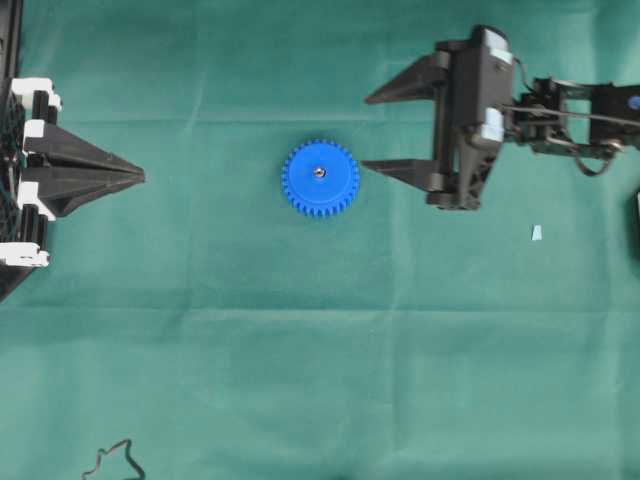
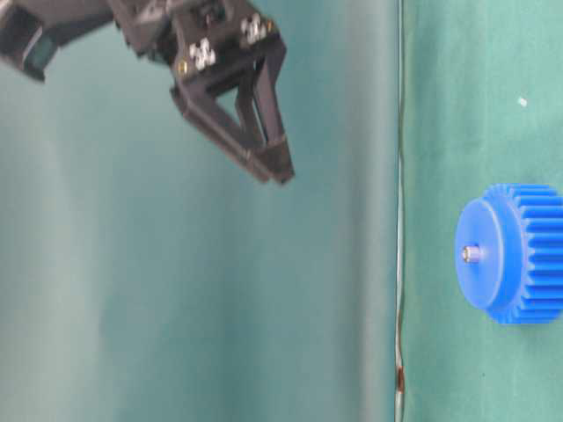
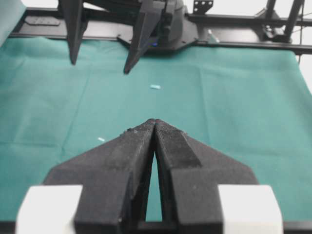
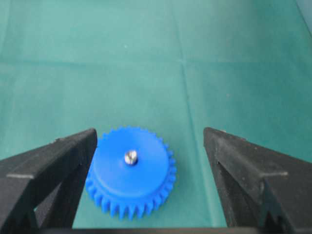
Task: Insert the shaft into the center hole of the gear.
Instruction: 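Open the right gripper and withdraw it up and to the right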
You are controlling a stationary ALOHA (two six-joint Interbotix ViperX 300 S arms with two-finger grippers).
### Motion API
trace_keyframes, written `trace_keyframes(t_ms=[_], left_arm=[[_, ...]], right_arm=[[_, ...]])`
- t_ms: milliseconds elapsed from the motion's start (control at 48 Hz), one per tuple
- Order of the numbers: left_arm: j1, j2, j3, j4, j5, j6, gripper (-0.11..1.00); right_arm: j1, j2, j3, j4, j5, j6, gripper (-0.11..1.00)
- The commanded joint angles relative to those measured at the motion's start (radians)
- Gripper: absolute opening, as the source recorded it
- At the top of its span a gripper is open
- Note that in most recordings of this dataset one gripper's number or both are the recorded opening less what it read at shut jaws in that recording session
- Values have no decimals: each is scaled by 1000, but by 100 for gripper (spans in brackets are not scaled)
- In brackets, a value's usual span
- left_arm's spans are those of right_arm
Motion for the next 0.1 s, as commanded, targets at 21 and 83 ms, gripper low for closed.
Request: trace_keyframes(t_ms=[21,83], left_arm=[[-2,3,-26,2,-5,0,0],[-2,3,-26,2,-5,0,0]], right_arm=[[2,-74,37,2,-12,0,92],[3,-107,63,3,-9,2,92]])
